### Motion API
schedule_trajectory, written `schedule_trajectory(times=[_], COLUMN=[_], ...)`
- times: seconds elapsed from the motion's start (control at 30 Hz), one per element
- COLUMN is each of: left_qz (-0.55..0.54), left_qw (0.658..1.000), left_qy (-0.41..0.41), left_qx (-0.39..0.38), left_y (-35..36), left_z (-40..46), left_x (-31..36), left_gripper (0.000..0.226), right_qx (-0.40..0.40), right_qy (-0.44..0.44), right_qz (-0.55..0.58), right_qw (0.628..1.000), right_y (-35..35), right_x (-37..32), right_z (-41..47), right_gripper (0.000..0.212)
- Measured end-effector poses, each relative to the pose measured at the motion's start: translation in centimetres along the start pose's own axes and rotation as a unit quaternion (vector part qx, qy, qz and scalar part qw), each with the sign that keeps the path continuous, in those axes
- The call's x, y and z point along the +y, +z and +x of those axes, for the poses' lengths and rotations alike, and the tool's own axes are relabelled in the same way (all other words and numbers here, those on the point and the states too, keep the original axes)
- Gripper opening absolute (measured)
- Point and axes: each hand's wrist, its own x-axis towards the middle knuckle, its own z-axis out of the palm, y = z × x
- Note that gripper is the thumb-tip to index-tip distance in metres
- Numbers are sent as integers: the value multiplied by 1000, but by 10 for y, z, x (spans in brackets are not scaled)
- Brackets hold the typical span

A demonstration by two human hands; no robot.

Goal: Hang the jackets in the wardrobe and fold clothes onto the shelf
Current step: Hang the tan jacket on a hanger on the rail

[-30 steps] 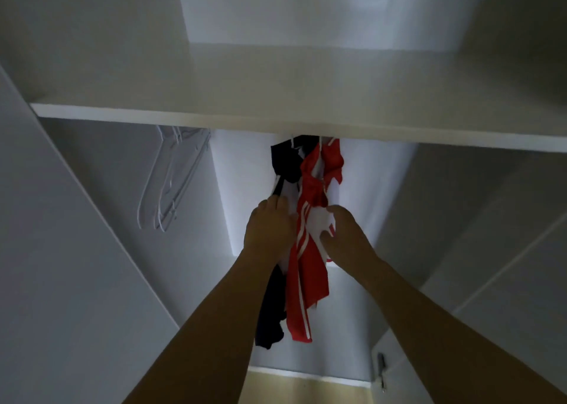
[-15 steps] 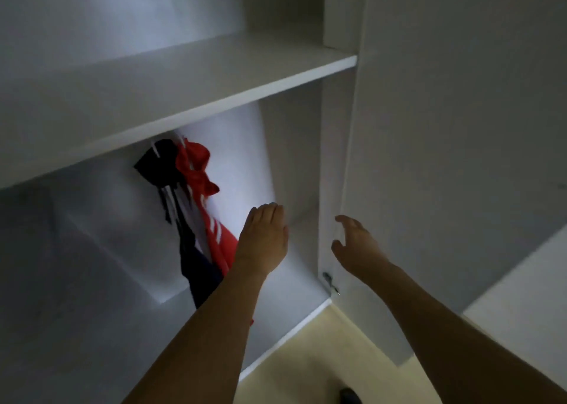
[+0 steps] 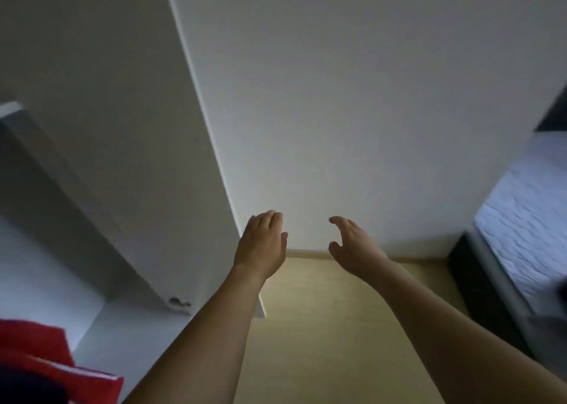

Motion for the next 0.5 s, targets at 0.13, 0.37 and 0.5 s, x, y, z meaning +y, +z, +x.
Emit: schedule_trajectory(times=[0.13, 0.37, 0.5], left_qz=[-37, -65, -68], left_qw=[995, 970, 952], left_qy=[91, 229, 291], left_qx=[-13, -55, -72], left_y=[31, 68, 92], left_z=[35, 65, 80], left_x=[171, 458, 589], left_gripper=[39, 51, 52], right_qx=[56, 131, 163], right_qy=[86, 245, 311], right_qz=[4, 21, 29], right_qw=[995, 960, 936], right_y=[-88, -213, -267], right_x=[137, 342, 433], right_z=[-83, -236, -301], right_gripper=[56, 48, 57])
